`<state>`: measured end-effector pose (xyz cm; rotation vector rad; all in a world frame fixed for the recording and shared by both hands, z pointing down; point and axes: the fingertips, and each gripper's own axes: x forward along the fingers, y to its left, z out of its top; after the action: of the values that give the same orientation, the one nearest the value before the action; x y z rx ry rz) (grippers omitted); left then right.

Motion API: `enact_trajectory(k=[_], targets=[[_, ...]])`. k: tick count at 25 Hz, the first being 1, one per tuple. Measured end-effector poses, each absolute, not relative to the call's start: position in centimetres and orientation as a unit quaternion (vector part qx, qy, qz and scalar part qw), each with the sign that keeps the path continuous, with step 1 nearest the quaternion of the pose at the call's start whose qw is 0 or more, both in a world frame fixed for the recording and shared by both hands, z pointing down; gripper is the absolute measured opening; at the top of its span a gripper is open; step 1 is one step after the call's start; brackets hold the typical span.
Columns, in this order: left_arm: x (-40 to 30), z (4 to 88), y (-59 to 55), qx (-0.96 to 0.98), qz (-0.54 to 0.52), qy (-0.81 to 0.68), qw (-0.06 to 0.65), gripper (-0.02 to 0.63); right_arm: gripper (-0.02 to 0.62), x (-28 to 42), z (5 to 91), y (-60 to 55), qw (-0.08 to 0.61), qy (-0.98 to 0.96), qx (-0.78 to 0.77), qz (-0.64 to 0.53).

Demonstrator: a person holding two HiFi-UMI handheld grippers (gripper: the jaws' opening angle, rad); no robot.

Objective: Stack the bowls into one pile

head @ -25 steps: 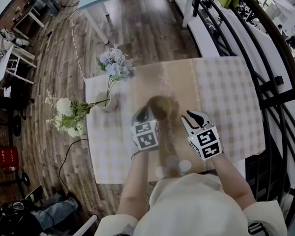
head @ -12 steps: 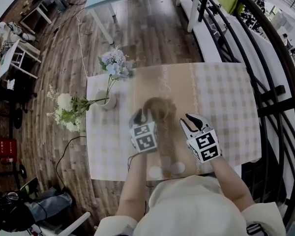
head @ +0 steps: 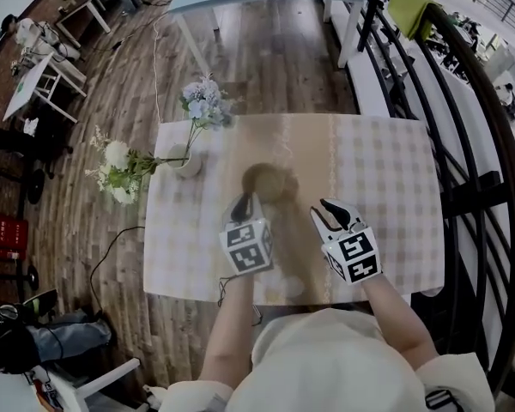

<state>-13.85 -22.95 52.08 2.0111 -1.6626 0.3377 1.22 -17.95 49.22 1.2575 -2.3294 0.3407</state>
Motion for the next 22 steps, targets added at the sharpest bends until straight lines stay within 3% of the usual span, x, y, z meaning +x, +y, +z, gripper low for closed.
enact_trajectory(k=[22], targets=[[-5.3, 47.4, -10.3, 0.750, 0.089, -0.611, 0.235, 0.014, 0.034, 7.6, 45.4, -9.8, 0.182, -0.872, 0.446, 0.090]])
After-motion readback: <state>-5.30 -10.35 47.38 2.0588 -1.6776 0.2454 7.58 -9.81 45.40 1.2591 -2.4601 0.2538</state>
